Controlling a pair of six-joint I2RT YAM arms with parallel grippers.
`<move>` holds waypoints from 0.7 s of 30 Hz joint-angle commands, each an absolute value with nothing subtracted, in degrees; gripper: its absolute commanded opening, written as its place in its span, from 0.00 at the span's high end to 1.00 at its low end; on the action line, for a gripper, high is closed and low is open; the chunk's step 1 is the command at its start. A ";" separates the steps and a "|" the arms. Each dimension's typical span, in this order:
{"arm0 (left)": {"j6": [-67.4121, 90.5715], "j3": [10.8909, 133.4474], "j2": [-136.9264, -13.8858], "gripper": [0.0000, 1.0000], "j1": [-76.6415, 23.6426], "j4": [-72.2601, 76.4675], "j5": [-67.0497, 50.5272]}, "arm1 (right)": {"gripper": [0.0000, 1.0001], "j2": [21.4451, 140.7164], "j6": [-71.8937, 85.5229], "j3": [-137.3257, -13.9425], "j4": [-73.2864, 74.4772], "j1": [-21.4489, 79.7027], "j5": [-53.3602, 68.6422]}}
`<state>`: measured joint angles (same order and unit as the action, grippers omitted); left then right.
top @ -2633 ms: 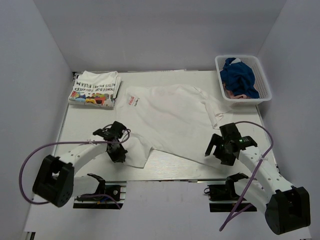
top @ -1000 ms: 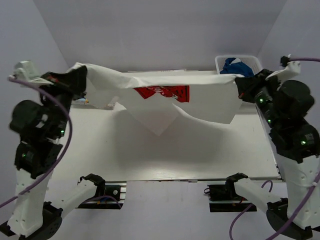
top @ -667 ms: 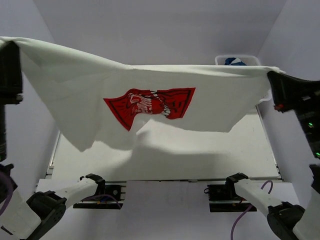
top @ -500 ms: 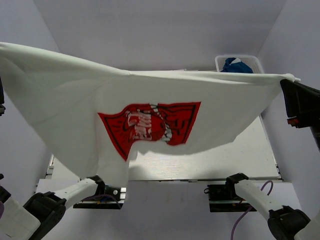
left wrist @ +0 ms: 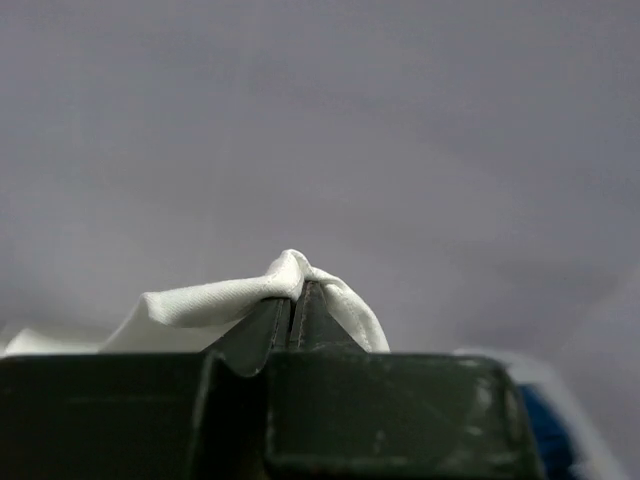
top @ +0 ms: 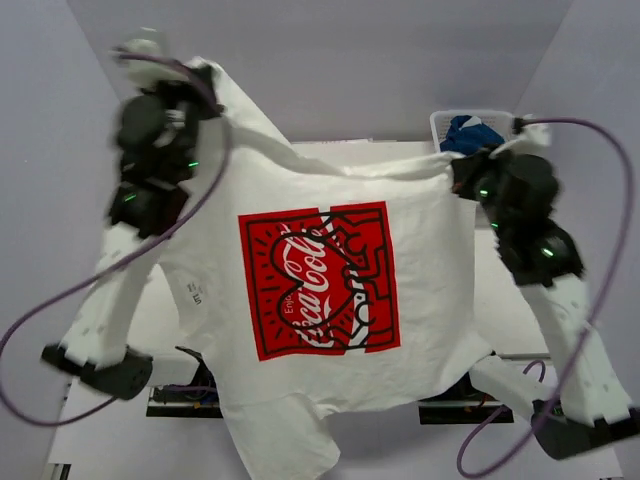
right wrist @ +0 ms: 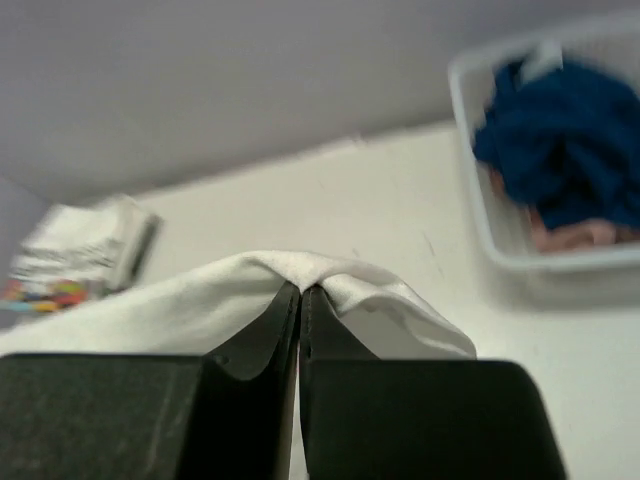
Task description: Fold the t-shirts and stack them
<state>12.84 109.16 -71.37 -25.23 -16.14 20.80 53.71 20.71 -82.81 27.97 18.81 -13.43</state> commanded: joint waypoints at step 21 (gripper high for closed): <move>14.58 103.82 -116.65 0.00 -20.65 -17.50 27.69 | 0.10 97.39 22.24 -76.22 15.21 13.80 -3.60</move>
